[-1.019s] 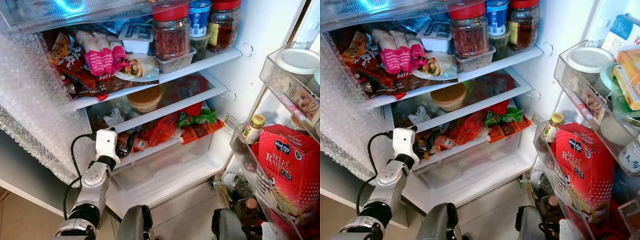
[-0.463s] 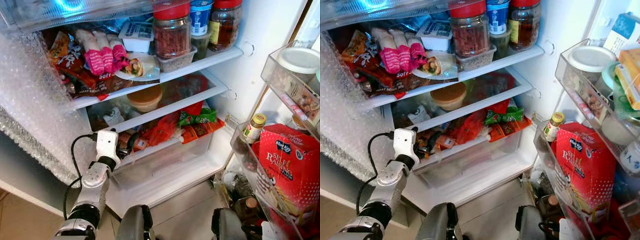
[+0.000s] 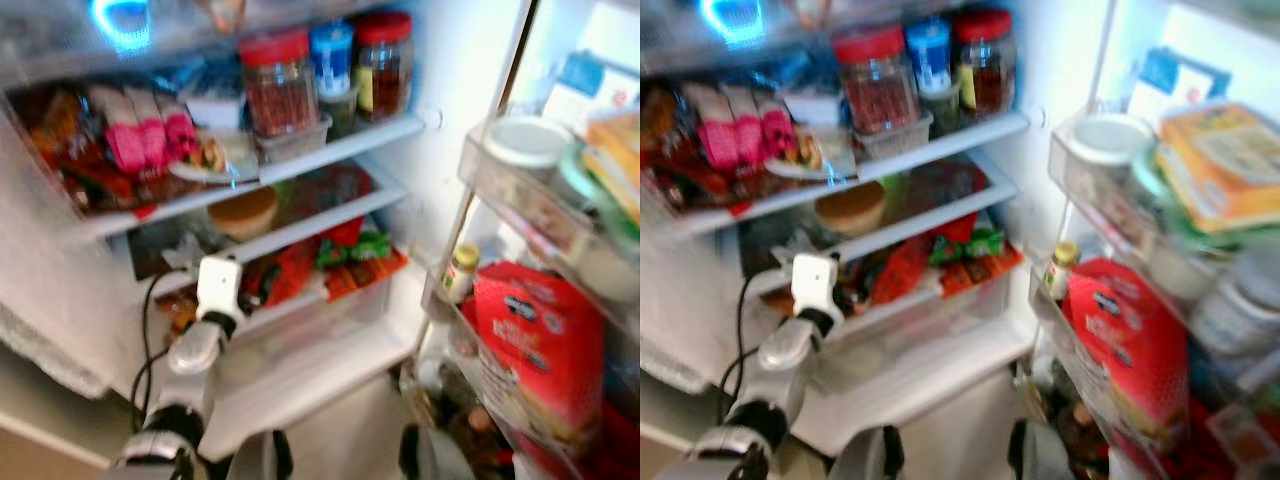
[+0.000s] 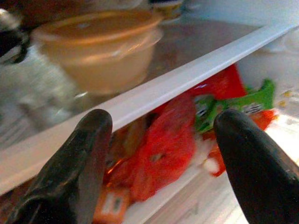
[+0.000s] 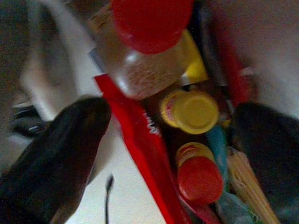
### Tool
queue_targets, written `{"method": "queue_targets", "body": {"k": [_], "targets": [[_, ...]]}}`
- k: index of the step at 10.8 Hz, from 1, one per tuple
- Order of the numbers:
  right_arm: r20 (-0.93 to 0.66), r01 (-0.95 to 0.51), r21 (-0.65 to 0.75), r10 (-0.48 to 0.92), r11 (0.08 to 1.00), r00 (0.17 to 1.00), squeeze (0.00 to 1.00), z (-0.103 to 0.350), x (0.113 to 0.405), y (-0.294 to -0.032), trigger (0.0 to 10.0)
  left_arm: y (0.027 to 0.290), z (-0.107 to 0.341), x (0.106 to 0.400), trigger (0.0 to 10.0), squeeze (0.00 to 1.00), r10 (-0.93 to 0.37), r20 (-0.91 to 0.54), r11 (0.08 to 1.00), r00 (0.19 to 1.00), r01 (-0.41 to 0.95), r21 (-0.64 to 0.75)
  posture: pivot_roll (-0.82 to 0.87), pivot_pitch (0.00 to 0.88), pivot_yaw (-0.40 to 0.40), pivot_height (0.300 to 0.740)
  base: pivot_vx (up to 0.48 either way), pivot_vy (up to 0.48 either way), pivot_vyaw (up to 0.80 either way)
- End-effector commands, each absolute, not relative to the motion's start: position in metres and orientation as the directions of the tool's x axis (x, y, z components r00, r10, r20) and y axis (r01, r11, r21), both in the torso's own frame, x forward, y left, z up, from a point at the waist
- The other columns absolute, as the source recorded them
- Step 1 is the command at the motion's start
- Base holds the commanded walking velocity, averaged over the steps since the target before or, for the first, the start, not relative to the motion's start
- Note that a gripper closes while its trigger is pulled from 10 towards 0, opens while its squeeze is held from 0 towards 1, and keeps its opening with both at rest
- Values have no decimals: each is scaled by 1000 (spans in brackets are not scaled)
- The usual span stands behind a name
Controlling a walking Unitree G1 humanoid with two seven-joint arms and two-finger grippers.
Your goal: Restocking fridge
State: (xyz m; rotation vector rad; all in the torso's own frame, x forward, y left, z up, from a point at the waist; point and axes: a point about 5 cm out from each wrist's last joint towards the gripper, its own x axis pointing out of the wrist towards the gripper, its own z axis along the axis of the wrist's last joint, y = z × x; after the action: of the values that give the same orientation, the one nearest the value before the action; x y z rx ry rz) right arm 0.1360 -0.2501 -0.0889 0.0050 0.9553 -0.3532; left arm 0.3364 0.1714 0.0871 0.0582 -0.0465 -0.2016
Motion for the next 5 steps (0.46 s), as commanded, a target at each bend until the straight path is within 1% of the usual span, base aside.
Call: {"method": "queue_targets", "body": {"k": [1, 5], "targets": [[-725, 291, -147, -303, 945, 618, 0, -78, 156, -252, 10000, 177, 83, 334, 10000, 0, -193, 17, 980, 981, 191, 63, 19, 8, 32, 596, 0, 0, 0], [-732, 280, -129, -282, 951, 620, 0, -79, 156, -251, 10000, 177, 78, 332, 10000, 0, -195, -1, 980, 981, 195, 49, 16, 20, 35, 596, 0, 0, 0]]}}
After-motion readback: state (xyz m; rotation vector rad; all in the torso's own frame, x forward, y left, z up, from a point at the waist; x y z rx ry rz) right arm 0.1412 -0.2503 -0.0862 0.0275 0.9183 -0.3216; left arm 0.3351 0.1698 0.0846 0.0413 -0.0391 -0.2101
